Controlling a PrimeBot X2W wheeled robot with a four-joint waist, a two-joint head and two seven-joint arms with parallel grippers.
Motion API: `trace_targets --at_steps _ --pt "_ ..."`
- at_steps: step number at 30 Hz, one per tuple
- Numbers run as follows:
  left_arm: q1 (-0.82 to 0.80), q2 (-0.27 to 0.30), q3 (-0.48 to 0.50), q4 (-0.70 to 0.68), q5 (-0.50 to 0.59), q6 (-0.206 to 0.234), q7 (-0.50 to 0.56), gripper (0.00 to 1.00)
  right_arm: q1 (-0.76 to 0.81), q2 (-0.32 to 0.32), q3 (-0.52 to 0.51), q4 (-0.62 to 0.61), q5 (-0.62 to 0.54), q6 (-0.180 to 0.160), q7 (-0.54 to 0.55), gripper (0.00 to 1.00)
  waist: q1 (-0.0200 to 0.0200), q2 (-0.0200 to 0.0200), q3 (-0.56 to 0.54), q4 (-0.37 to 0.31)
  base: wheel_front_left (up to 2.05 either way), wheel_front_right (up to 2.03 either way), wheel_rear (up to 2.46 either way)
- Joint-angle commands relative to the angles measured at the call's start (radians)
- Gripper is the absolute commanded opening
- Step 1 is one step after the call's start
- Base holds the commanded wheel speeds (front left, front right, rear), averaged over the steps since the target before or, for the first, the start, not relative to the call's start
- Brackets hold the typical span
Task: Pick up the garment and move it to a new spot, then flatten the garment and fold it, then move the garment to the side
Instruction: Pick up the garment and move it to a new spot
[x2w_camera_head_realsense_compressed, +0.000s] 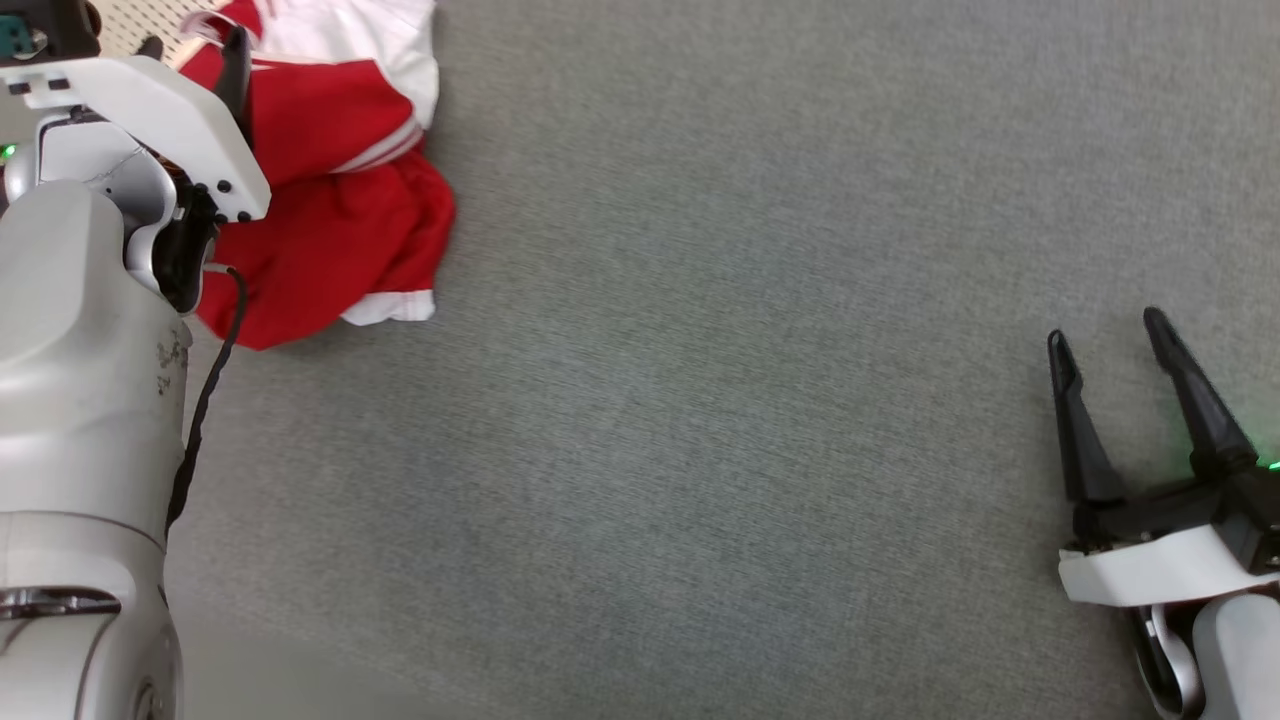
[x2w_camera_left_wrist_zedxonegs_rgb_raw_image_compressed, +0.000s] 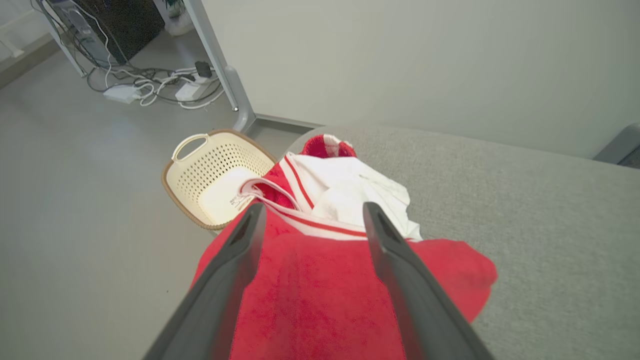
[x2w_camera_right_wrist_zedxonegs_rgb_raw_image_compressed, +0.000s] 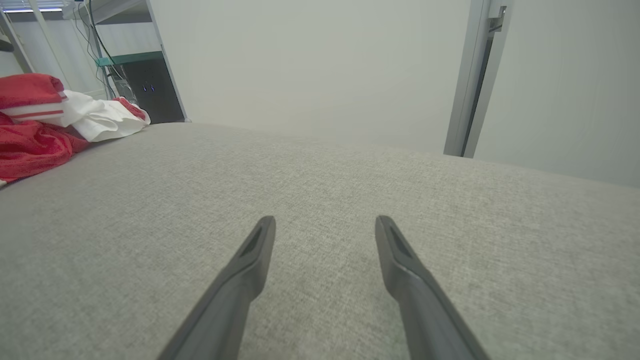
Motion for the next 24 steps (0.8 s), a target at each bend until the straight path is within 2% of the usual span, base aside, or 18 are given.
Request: trace_targets --at_steps 1,6,9,10,11,13,17,20,24 --pt "-0.031 0.005 -0.001 0.039 -0.012 -0.007 0.042 1.0 -0.005 -0.022 -0.022 0.027 -0.008 -0.003 0.004 1.0 0.0 0.0 0.061 -0.041 0.0 0.0 0.0" --pt "-0.057 0.028 0.008 0.162 -0.053 -0.016 0.208 1.0 -0.009 -0.023 -0.026 0.027 -0.007 -0.005 0.009 1.0 0.0 0.0 0.09 -0.062 0.0 0.0 0.0" --pt "-0.033 0.035 0.036 0.182 -0.084 -0.007 0.199 1.0 -0.009 -0.02 -0.029 0.029 -0.004 -0.005 0.01 1.0 0.0 0.0 0.099 -0.065 0.0 0.0 0.0" --pt "-0.021 0.034 0.041 0.185 -0.092 -0.009 0.187 0.75 -0.009 -0.019 -0.026 0.031 -0.003 -0.006 0.011 1.0 0.0 0.0 0.1 -0.065 0.0 0.0 0.0" --pt "-0.017 0.032 0.048 0.185 -0.103 -0.01 0.169 0.0 -0.009 -0.02 -0.025 0.035 -0.003 -0.005 0.012 1.0 0.0 0.0 0.1 -0.065 0.0 0.0 0.0" --pt "-0.013 0.035 0.047 0.178 -0.105 -0.014 0.116 0.0 -0.012 -0.02 -0.021 0.044 -0.001 -0.005 0.012 1.0 0.0 0.0 0.094 -0.064 0.0 0.0 0.0" --pt "0.005 0.048 0.038 0.127 -0.12 -0.024 -0.064 0.0 -0.021 -0.003 -0.017 0.04 0.004 -0.005 0.011 1.0 0.0 0.0 0.054 -0.072 0.0 0.0 0.0" --pt "0.027 0.052 -0.012 0.067 -0.141 -0.023 -0.169 0.0 -0.016 0.023 -0.004 0.03 0.01 -0.004 0.007 1.0 0.0 0.0 -0.001 -0.088 0.0 0.0 0.0" --pt "0.065 0.093 -0.116 -0.041 -0.184 -0.022 -0.272 0.0 -0.007 0.062 0.006 0.028 0.016 -0.003 0.002 1.0 0.0 0.0 -0.085 -0.116 0.0 0.0 0.0"
